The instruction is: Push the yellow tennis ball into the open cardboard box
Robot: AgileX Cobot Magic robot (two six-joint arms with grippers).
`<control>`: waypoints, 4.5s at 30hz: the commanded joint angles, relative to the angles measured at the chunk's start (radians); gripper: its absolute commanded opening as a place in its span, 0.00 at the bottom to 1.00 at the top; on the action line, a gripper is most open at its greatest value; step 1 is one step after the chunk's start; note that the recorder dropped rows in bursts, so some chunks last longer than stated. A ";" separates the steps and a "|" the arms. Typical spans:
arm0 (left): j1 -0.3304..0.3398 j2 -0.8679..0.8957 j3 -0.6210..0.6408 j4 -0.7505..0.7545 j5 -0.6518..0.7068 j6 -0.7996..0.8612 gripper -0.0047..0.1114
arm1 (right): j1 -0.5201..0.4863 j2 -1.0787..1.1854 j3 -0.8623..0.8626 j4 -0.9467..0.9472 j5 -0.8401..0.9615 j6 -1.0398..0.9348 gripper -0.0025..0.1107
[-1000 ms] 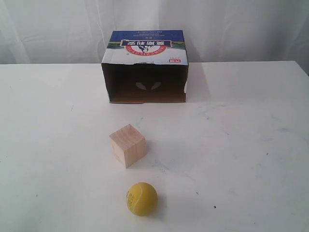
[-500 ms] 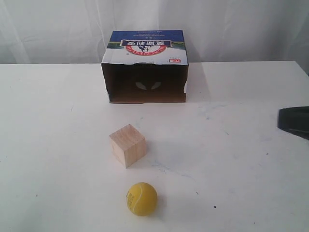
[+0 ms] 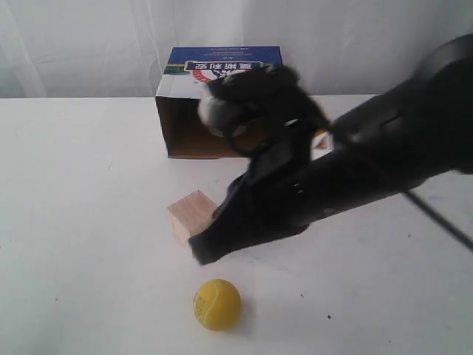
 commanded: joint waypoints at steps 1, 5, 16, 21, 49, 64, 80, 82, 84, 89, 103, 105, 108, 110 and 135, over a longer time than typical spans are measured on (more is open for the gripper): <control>0.003 -0.005 0.004 -0.003 -0.003 -0.009 0.04 | 0.077 0.118 -0.050 -0.035 -0.040 -0.024 0.02; 0.003 -0.005 0.004 -0.003 -0.003 -0.009 0.04 | 0.099 0.163 -0.063 -0.093 -0.032 -0.021 0.02; 0.003 -0.005 0.004 -0.003 -0.003 -0.009 0.04 | 0.115 0.248 -0.063 -0.116 -0.013 -0.021 0.02; 0.003 -0.005 0.004 -0.003 -0.003 -0.009 0.04 | 0.115 0.294 -0.063 -0.118 -0.015 -0.021 0.02; 0.003 -0.005 0.004 -0.003 -0.003 -0.009 0.04 | 0.068 0.412 -0.019 -0.244 0.040 0.065 0.02; 0.003 -0.005 0.004 -0.003 -0.003 -0.009 0.04 | -0.116 0.313 0.027 -0.406 0.038 0.087 0.02; 0.003 -0.005 0.004 -0.003 -0.003 -0.009 0.04 | -0.125 0.144 0.029 -0.392 0.196 0.133 0.02; 0.003 -0.005 0.004 -0.003 -0.003 -0.009 0.04 | -0.139 0.141 0.035 -0.492 0.215 0.189 0.02; 0.003 -0.005 0.004 -0.003 -0.003 -0.009 0.04 | -0.181 0.151 0.046 -0.588 0.222 0.233 0.02; 0.003 -0.005 0.004 -0.003 -0.003 -0.009 0.04 | -0.266 0.166 0.058 -0.594 0.253 0.240 0.02; 0.003 -0.005 0.004 -0.003 -0.003 -0.009 0.04 | -0.312 0.303 0.123 -0.585 0.168 0.260 0.02; 0.003 -0.005 0.004 -0.003 -0.003 -0.009 0.04 | -0.314 0.301 0.123 -0.585 0.168 0.260 0.02; 0.003 -0.005 0.004 -0.003 -0.003 -0.009 0.04 | -0.314 0.301 0.123 -0.585 0.168 0.260 0.02; 0.003 -0.005 0.004 -0.003 -0.003 -0.009 0.04 | -0.315 0.301 0.123 -0.585 0.163 0.260 0.02; 0.003 -0.005 0.004 -0.003 -0.003 -0.009 0.04 | -0.276 0.247 -0.133 -0.644 0.171 0.241 0.02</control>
